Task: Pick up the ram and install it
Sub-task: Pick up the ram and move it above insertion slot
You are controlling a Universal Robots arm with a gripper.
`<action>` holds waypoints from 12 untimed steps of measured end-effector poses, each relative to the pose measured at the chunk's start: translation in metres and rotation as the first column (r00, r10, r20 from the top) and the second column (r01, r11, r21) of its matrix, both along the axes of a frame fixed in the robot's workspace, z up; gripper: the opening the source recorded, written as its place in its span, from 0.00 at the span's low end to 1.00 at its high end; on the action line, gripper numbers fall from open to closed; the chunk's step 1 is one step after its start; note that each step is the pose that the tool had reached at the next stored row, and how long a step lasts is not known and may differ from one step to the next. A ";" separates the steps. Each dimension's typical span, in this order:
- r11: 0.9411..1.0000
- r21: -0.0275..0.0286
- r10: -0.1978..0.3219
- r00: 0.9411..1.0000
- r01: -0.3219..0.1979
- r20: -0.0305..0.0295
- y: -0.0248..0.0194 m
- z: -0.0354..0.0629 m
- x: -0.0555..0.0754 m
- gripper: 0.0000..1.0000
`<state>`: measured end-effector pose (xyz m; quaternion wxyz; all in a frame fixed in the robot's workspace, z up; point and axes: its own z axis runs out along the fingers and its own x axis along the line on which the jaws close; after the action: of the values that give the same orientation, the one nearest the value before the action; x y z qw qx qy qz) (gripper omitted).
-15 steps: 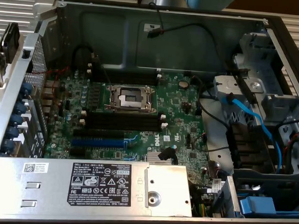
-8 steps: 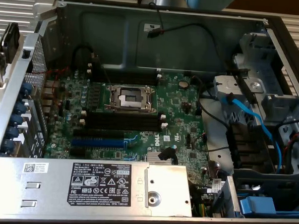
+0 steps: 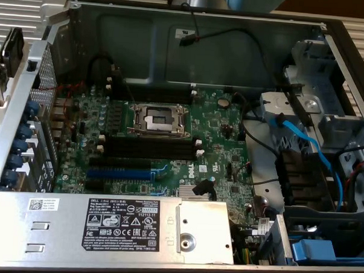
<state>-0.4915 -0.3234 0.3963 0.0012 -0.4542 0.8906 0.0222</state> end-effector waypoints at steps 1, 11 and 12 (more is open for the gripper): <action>0.999 0.000 0.037 0.999 -0.037 0.000 0.0000 0.0000 0.000 0.10; 0.973 -0.072 0.222 0.975 -0.220 0.016 0.0000 0.0000 0.000 0.10; 0.970 -0.077 0.231 0.973 -0.229 0.020 0.0000 0.0001 0.000 0.10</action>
<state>-0.4915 -0.3234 0.3963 -0.0054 -0.5543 0.8321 -0.0174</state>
